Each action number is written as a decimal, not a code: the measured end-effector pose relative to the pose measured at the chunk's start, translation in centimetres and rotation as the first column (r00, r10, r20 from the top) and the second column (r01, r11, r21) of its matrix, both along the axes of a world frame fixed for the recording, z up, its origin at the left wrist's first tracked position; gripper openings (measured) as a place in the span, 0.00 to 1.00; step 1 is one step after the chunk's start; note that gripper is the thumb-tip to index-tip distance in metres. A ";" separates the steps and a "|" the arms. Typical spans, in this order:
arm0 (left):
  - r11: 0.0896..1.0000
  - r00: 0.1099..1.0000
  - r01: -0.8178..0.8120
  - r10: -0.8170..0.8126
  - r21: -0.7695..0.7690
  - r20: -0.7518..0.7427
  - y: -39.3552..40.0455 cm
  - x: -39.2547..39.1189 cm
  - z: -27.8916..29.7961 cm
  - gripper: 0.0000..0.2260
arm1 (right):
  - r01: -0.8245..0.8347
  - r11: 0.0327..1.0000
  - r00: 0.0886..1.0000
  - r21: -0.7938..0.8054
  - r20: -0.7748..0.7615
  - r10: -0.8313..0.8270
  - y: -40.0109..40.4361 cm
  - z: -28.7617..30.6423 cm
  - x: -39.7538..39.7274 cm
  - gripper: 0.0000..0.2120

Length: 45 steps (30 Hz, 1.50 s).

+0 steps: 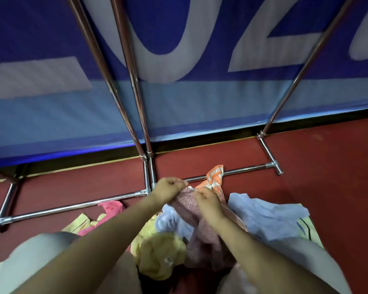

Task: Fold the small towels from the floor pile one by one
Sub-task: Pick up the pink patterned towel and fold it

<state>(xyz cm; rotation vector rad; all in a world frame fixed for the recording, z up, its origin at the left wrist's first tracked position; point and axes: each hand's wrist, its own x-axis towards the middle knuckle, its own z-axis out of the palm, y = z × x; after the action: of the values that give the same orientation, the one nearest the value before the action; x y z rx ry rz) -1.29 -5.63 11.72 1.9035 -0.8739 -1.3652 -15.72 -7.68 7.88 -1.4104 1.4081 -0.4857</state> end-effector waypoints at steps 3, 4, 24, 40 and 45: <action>0.985 0.993 -0.092 0.081 -0.143 -0.083 1.6 0.8 4.8 0.13 | -0.127 0.980 0.989 -0.156 0.057 0.137 0.9 5.0 -0.3 0.12; 0.974 0.989 -0.126 0.108 -0.189 -0.101 2.3 1.2 6.1 0.12 | -0.179 0.964 0.979 -0.194 0.061 0.194 1.4 6.3 -0.4 0.10; 0.801 0.918 -0.363 0.396 -0.477 -0.033 13.4 4.9 13.6 0.12 | -0.601 0.732 0.797 -0.321 -0.174 0.579 7.8 12.9 4.0 0.18; 0.470 0.708 -0.568 0.698 -0.676 -0.110 14.4 8.5 15.5 0.07 | -0.552 0.816 0.803 -0.172 -0.373 0.464 7.5 4.8 -1.9 0.15; 0.362 0.573 -0.703 0.798 -0.613 -0.185 15.2 9.8 15.2 0.07 | -0.425 0.839 0.905 -0.339 -0.149 0.398 7.0 8.6 -0.3 0.09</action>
<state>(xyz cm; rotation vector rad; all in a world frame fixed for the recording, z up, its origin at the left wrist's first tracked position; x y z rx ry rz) 8.49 9.58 26.95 1.5028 -0.3057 -0.2656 -15.98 -0.72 16.52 -1.9954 1.0510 -0.4278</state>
